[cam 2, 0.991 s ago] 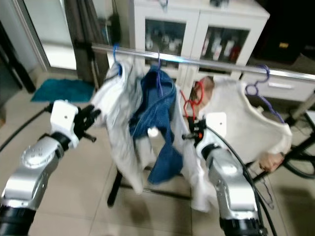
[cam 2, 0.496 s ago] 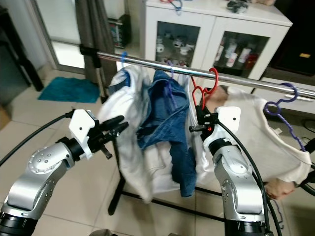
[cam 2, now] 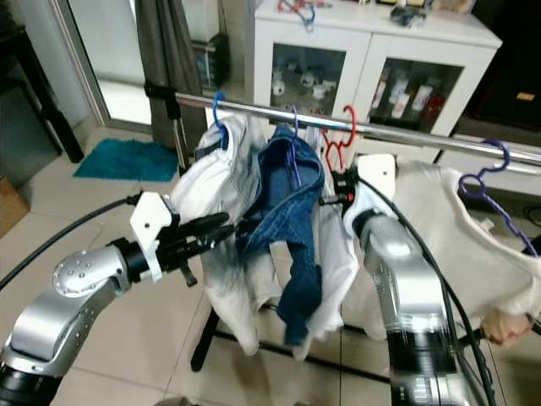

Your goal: Hang hanger

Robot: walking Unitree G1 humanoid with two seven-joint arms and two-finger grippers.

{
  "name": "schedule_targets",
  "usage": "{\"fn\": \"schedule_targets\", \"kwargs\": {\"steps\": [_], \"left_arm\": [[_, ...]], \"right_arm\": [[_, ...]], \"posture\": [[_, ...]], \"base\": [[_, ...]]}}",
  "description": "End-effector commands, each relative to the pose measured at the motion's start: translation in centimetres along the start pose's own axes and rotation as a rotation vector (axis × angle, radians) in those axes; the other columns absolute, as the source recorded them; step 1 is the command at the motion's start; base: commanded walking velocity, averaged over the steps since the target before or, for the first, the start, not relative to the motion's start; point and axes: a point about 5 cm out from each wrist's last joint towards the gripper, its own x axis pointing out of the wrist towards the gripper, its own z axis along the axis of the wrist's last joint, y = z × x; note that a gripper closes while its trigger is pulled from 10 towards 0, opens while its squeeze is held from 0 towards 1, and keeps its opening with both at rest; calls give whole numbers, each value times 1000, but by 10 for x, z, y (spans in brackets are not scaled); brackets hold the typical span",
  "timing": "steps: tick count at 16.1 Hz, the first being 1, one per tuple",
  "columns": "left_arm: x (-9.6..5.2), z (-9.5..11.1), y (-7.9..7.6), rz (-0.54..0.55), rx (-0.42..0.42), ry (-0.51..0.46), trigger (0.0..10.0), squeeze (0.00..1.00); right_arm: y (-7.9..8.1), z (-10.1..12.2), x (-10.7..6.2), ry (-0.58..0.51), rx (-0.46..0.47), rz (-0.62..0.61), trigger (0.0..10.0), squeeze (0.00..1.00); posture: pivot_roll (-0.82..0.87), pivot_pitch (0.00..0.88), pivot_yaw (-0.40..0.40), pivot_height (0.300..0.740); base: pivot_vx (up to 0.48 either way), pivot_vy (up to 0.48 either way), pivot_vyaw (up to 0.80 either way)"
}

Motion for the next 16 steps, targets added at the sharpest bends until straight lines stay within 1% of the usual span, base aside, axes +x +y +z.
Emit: {"fn": "schedule_targets", "kwargs": {"steps": [1,4,5,7,8,9,10,11,12,13,14,15,16], "left_arm": [[1,4,-3,-43,4,2,10000,0],[0,5,-6,-70,-3,8,10000,0],[0,5,-6,-71,-6,10,10000,0],[-1,5,-6,-68,-9,14,10000,0],[-2,5,-5,-56,-4,17,10000,0],[-2,4,-3,-18,0,19,10000,0],[-2,3,-2,0,-10,14,10000,0],[-2,1,3,53,-20,19,10000,0],[-3,-5,12,173,-29,39,10000,0],[-4,-6,14,197,-29,39,10000,0],[-5,-6,15,230,-39,35,10000,153],[-5,-6,15,238,-43,32,10000,153],[-6,-4,15,256,-45,24,10000,706]], "right_arm": [[-12,2,5,39,7,-51,10000,0],[-28,0,15,121,59,-97,10000,0],[-31,-4,17,153,70,-96,10000,0],[-31,-8,16,185,54,-85,10000,0],[-30,-9,14,181,53,-70,10000,224],[-27,-7,10,135,60,-28,10000,1000],[-27,-6,8,121,61,-14,10000,1000],[-25,-2,3,79,76,18,10000,1000],[-21,10,-10,-32,143,99,10000,1000],[-21,11,-15,-46,135,110,10000,1000],[-19,15,-28,-93,132,148,10000,1000],[-18,15,-32,-108,126,160,10000,1000],[-16,19,-42,-171,115,186,10000,1000]], "posture": [[43,0,-29,740],[50,0,-37,740],[52,0,-40,740],[52,0,-41,740],[52,0,-41,740],[52,0,-41,740],[52,0,-41,740],[53,0,-41,740],[51,0,-40,740],[51,0,-40,740],[51,0,-40,740],[51,0,-40,740],[48,0,-38,740]], "base": [[0,0,0],[0,0,0],[0,0,0],[0,0,0],[0,0,0],[0,0,0],[0,0,0],[0,0,0],[0,0,0],[0,0,0],[0,0,0],[0,0,0],[0,0,0]]}}
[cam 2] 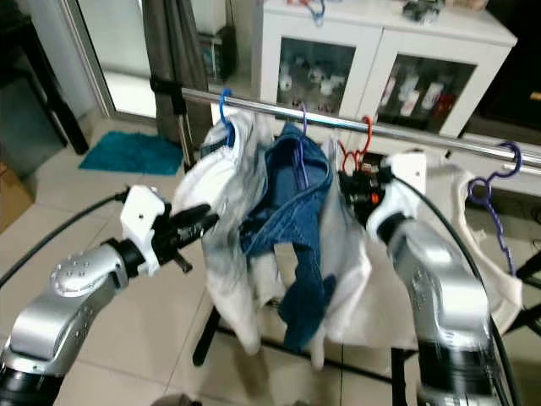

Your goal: Hang hanger

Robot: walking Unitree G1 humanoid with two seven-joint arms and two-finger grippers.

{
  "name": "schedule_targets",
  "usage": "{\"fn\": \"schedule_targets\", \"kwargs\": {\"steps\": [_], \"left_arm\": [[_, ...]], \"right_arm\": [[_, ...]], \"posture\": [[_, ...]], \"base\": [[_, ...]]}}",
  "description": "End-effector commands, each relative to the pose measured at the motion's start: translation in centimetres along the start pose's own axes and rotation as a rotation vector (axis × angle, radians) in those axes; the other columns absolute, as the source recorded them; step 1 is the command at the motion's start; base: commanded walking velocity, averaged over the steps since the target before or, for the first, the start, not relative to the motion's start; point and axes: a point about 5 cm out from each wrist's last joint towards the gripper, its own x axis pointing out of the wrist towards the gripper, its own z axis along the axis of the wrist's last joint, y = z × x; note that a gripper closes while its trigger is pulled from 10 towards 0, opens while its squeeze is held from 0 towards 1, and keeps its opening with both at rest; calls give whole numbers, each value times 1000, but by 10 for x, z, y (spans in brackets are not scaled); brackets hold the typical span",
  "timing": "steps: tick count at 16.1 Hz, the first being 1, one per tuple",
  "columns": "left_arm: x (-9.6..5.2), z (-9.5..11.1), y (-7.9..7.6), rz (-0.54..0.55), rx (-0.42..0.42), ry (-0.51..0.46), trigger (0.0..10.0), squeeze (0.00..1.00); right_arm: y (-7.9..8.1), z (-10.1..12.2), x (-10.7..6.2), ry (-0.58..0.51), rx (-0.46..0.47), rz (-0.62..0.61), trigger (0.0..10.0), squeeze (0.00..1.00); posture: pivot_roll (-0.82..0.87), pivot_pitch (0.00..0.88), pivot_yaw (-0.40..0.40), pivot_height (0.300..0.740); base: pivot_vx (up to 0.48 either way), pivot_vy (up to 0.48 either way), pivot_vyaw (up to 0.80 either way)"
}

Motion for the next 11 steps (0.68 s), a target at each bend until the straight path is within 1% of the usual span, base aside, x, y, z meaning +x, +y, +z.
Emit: {"fn": "schedule_targets", "kwargs": {"steps": [1,2,3,5,6,8,9,11], "left_arm": [[-1,4,0,31,14,-7,10000,886],[-1,5,0,53,19,-19,10000,878],[-1,7,0,70,22,-30,10000,855],[-2,7,-1,76,27,-31,10000,831],[-2,7,-1,78,34,-30,10000,827],[-2,9,-1,81,41,-36,10000,820],[-2,10,-1,79,42,-39,10000,816],[-2,12,-3,65,54,-47,10000,800]], "right_arm": [[5,13,-10,-95,-22,32,10000,1000],[8,12,-17,-118,-65,30,10000,1000],[11,9,-24,-124,-81,28,10000,1000],[12,6,-28,-124,-55,14,10000,1000],[15,4,-30,-130,-22,37,10000,1000],[20,3,-33,-155,-7,73,10000,1000],[22,3,-34,-155,-9,91,10000,1000],[21,3,-35,-157,-22,87,10000,1000]], "posture": [[48,0,-38,740],[43,0,-33,740],[42,0,-33,740],[43,0,-37,740],[44,0,-39,740],[47,0,-47,740],[48,0,-50,740],[51,0,-56,740]], "base": [[0,0,0],[0,0,0],[0,-311,0],[0,-420,0],[0,-428,0],[0,-426,0],[0,-431,0],[0,-424,0]]}}
